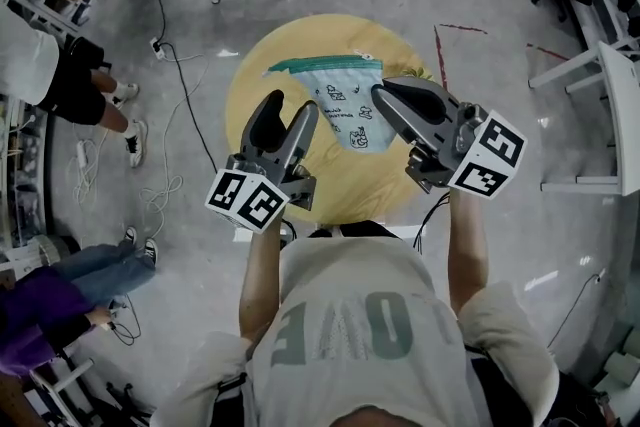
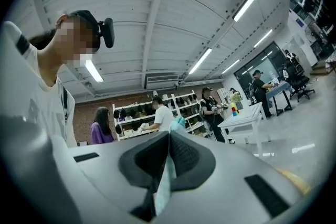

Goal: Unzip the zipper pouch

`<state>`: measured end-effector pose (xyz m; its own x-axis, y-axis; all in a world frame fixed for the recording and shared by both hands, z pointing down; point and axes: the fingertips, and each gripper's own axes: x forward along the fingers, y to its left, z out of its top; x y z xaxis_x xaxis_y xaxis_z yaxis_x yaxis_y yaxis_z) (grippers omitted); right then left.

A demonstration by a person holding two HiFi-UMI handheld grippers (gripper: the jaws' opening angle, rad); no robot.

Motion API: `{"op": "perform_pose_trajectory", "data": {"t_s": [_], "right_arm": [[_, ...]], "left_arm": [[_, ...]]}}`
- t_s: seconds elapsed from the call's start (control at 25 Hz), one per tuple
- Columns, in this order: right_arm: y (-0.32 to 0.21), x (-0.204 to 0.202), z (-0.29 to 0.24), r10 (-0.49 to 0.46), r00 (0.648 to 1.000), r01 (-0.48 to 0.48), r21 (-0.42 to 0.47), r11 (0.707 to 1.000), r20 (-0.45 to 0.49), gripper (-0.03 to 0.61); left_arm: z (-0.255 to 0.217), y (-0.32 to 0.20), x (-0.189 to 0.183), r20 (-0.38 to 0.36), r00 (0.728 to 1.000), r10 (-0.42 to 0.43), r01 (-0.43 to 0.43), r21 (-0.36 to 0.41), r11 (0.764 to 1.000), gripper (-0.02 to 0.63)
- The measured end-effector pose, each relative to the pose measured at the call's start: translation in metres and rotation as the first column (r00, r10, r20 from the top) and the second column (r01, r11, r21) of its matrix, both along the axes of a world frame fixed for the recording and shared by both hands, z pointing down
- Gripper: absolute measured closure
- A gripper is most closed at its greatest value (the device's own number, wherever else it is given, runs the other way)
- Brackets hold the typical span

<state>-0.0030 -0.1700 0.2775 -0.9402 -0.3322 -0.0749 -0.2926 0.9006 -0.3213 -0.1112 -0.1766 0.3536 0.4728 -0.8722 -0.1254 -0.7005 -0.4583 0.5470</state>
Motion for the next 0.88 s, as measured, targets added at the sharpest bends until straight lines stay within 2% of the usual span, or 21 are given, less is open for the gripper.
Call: {"op": "perform_pose_trajectory", "data": {"t_s": [0.08, 0.2, 0.32, 0.44, 0.52, 0.6, 0.68, 0.72, 0.8, 0.88], "right_arm": [[0.005, 0.0, -0.009, -0.03, 0.999, 0.03, 0.007, 1.0, 0.021, 0.546], [0.006, 0.001, -0.023, -0.081, 0.995, 0.08, 0.014, 0.997, 0.066, 0.546], [0.012, 0.001, -0.034, -0.145, 0.982, 0.144, 0.023, 0.989, 0.121, 0.546], [0.042, 0.004, -0.033, -0.212, 0.966, 0.208, 0.04, 0.977, 0.149, 0.546], [0.056, 0.003, -0.029, -0.234, 0.963, 0.229, 0.05, 0.972, 0.131, 0.546], [0.061, 0.0, -0.025, -0.242, 0.965, 0.238, 0.054, 0.97, 0.098, 0.545], [0.063, -0.005, -0.022, -0.25, 0.964, 0.245, 0.056, 0.968, 0.087, 0.545], [0.065, -0.007, -0.022, -0.251, 0.964, 0.247, 0.06, 0.967, 0.089, 0.545], [0.066, -0.014, -0.023, -0.244, 0.965, 0.237, 0.075, 0.969, 0.096, 0.543], [0.066, -0.017, -0.026, -0.237, 0.965, 0.228, 0.085, 0.97, 0.111, 0.53]], "left_arm": [[-0.011, 0.003, 0.002, -0.122, 0.991, 0.051, -0.048, 0.03, 0.998, 0.287], [-0.027, 0.001, 0.005, -0.276, 0.949, 0.15, -0.133, 0.079, 0.988, 0.252], [-0.036, 0.005, 0.008, -0.352, 0.906, 0.236, -0.205, 0.124, 0.971, 0.252], [-0.042, 0.036, 0.014, -0.414, 0.834, 0.364, -0.294, 0.225, 0.929, 0.253], [-0.049, 0.053, 0.017, -0.417, 0.798, 0.435, -0.341, 0.283, 0.896, 0.256], [-0.058, 0.063, 0.02, -0.379, 0.787, 0.487, -0.38, 0.325, 0.866, 0.285], [-0.065, 0.068, 0.018, -0.326, 0.798, 0.506, -0.392, 0.357, 0.848, 0.429], [-0.067, 0.07, 0.016, -0.302, 0.807, 0.507, -0.389, 0.374, 0.842, 0.547], [-0.069, 0.075, 0.009, -0.266, 0.816, 0.513, -0.385, 0.411, 0.826, 0.578], [-0.071, 0.079, 0.003, -0.231, 0.822, 0.521, -0.39, 0.438, 0.81, 0.583]]}}
